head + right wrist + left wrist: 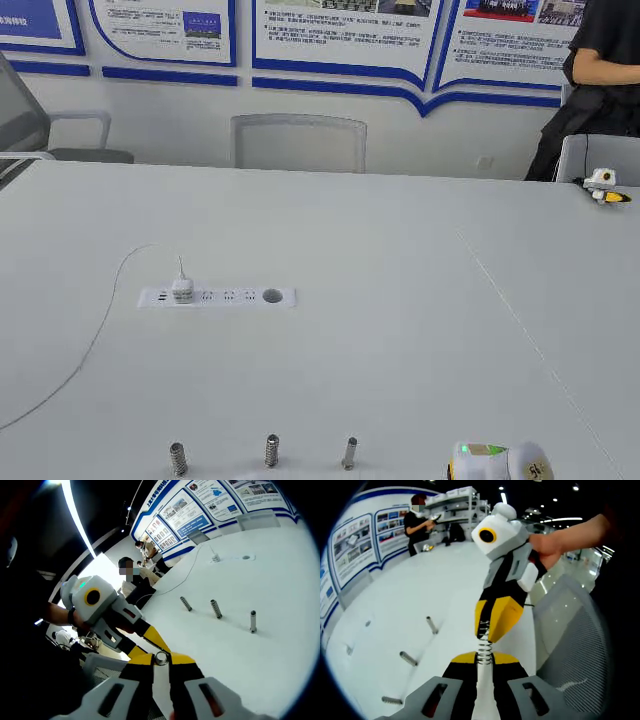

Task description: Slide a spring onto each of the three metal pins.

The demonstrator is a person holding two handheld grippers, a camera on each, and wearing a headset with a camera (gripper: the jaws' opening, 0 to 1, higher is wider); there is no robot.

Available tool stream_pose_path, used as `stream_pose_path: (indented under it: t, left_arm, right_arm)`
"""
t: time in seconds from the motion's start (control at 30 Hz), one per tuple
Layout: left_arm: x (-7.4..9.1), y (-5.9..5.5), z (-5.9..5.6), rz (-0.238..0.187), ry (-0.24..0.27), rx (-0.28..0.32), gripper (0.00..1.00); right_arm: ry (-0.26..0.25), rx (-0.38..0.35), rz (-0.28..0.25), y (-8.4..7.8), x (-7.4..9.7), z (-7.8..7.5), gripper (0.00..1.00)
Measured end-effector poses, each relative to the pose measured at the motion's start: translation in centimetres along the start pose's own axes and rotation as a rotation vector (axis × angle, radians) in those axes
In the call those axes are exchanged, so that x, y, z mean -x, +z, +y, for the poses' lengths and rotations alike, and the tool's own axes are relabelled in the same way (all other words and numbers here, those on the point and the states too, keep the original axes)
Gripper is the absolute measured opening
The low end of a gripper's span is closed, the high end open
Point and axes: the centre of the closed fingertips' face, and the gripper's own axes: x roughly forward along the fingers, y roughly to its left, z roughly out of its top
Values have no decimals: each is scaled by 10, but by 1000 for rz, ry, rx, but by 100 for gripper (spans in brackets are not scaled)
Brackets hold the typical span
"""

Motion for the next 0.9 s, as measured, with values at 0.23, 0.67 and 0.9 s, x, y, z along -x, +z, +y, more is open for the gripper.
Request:
stream_pose_path:
  t: [0.23,0.67,0.9]
  left_arm:
    - [0,4,3,-10,4,-8,10]
    - [2,12,2,-36,-10,-20,9]
    - [3,21,-1,-70,-22,-8,9]
  right_arm:
    - [-16,63,31,8,0,4,13]
    - [-4,306,231,8,3,1,21]
    - [34,455,338,13,11,4,22]
